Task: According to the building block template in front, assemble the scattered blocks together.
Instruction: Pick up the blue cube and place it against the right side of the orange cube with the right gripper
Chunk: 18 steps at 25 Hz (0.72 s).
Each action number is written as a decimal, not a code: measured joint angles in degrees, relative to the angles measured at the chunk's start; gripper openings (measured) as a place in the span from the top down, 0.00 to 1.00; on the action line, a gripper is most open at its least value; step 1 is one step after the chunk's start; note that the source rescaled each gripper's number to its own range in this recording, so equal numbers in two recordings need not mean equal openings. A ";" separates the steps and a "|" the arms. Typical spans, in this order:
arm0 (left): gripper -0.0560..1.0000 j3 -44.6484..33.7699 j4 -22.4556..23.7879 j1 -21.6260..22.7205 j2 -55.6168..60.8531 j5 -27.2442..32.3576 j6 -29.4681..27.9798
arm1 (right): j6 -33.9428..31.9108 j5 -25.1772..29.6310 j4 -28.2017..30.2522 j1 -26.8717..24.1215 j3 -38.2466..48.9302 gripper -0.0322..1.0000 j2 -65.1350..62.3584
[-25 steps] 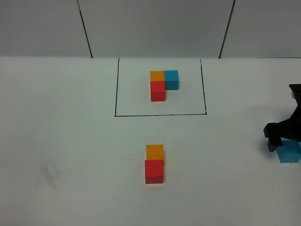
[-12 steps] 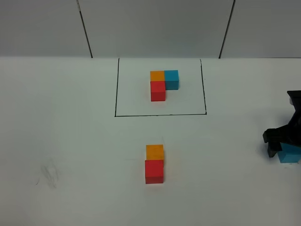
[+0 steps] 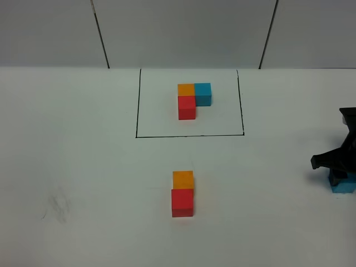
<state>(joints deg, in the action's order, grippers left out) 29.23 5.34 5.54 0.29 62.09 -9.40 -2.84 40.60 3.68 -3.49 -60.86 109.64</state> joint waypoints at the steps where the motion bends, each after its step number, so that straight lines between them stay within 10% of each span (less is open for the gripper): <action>1: 0.17 0.00 0.00 0.00 0.00 0.00 0.00 | 0.25 0.35 0.00 0.00 0.00 0.52 0.00; 7: 0.17 0.00 0.00 0.00 0.00 0.00 0.00 | 8.86 2.50 0.95 3.13 -0.06 0.52 -4.18; 18: 0.17 0.00 -0.01 0.00 0.00 0.00 0.00 | 54.45 5.02 5.23 25.76 -0.46 0.52 -7.66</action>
<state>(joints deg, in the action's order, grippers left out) 29.23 5.33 5.54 0.29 62.09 -9.40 51.61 45.62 8.90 22.27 -61.32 101.98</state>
